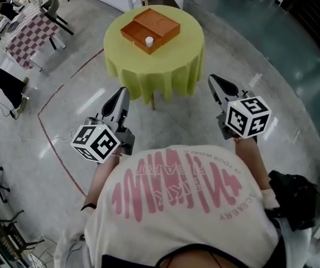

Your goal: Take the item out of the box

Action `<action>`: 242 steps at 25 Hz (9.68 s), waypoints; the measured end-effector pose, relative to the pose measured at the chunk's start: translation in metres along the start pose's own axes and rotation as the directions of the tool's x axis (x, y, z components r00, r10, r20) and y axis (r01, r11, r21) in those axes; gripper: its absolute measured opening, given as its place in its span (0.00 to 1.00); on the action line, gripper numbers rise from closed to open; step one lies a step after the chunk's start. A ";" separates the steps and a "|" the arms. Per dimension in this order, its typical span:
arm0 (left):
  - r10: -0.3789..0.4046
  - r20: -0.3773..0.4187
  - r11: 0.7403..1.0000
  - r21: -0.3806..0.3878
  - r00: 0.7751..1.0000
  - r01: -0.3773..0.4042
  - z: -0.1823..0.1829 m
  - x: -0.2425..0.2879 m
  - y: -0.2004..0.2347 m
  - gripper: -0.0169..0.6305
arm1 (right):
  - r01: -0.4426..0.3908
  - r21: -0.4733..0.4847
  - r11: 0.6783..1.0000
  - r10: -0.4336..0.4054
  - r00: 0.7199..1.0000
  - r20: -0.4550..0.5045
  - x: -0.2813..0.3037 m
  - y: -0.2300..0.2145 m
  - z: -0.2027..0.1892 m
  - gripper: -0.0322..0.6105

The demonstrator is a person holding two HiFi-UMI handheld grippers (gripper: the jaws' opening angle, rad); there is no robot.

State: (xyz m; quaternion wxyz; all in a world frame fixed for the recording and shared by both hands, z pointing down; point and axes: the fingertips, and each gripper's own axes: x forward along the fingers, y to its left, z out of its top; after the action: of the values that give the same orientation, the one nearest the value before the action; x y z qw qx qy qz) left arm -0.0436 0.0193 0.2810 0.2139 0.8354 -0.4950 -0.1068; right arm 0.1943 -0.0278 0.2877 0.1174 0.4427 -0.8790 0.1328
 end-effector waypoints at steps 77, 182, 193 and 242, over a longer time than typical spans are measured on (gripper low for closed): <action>-0.063 -0.313 0.987 -0.162 0.948 0.012 0.001 0.298 0.327 0.04 | 0.102 0.237 0.966 -0.046 0.972 -0.229 0.416 -0.108 -0.053 0.06; -0.094 -0.248 0.982 -0.181 0.964 0.049 0.021 0.279 0.319 0.04 | 0.034 0.188 0.982 0.050 0.904 -0.425 0.427 -0.077 -0.078 0.26; -0.085 -0.222 0.991 -0.117 0.971 0.059 0.050 0.314 0.299 0.04 | 0.033 0.256 0.966 -0.002 0.993 -0.122 0.421 -0.111 0.036 0.26; 0.043 0.012 0.999 -0.013 0.999 -0.043 0.057 0.272 0.102 0.04 | -0.208 0.108 0.972 0.182 0.960 0.213 0.227 -0.131 0.128 0.26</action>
State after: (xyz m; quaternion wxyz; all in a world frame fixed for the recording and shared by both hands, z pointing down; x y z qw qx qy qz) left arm -0.0129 -0.2749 0.2866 0.2184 0.8224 -0.5135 -0.1106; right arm 0.1570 -0.3158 0.2587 -0.0150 0.3714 -0.9154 0.1546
